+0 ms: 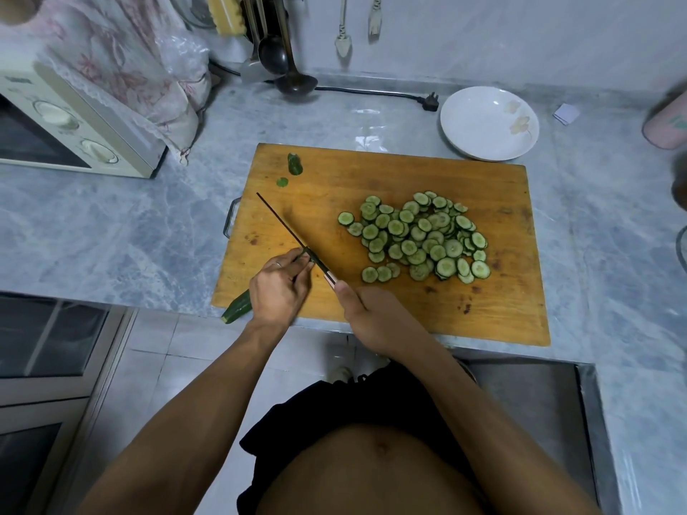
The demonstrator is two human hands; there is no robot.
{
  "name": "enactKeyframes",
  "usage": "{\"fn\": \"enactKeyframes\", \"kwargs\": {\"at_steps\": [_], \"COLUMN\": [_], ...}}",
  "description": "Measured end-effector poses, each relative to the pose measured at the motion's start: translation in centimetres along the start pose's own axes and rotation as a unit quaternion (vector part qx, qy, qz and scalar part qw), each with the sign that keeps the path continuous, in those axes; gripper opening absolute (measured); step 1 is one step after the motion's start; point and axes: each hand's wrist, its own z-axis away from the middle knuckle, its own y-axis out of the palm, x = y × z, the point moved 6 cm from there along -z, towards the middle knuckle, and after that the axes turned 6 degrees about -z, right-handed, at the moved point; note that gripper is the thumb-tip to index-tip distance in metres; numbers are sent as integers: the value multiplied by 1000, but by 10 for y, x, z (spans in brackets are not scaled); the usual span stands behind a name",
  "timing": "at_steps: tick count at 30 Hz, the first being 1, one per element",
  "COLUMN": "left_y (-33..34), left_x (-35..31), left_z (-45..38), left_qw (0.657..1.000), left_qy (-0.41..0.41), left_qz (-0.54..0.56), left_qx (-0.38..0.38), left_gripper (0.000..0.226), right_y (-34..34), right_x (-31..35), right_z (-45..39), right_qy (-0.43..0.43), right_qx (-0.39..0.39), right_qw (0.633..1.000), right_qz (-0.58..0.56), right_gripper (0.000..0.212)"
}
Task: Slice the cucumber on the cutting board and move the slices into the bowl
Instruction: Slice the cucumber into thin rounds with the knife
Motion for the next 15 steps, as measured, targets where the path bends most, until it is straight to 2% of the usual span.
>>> {"fn": "enactKeyframes", "kwargs": {"at_steps": [8,15], "left_y": [-3,0], "left_x": [-7,-2], "left_z": [-1,0], "left_qw": [999,1000], "left_qy": [28,15], "left_qz": [-14,-8], "left_qx": [-5,-16], "left_gripper": [36,33], "right_y": [4,18], "right_x": [5,2], "right_z": [-17,-29], "right_qy": [-2,-12], "right_qx": [8,-12], "right_qw": [1000,1000], "right_qz": [-2,13], "right_gripper": [60,56]}}
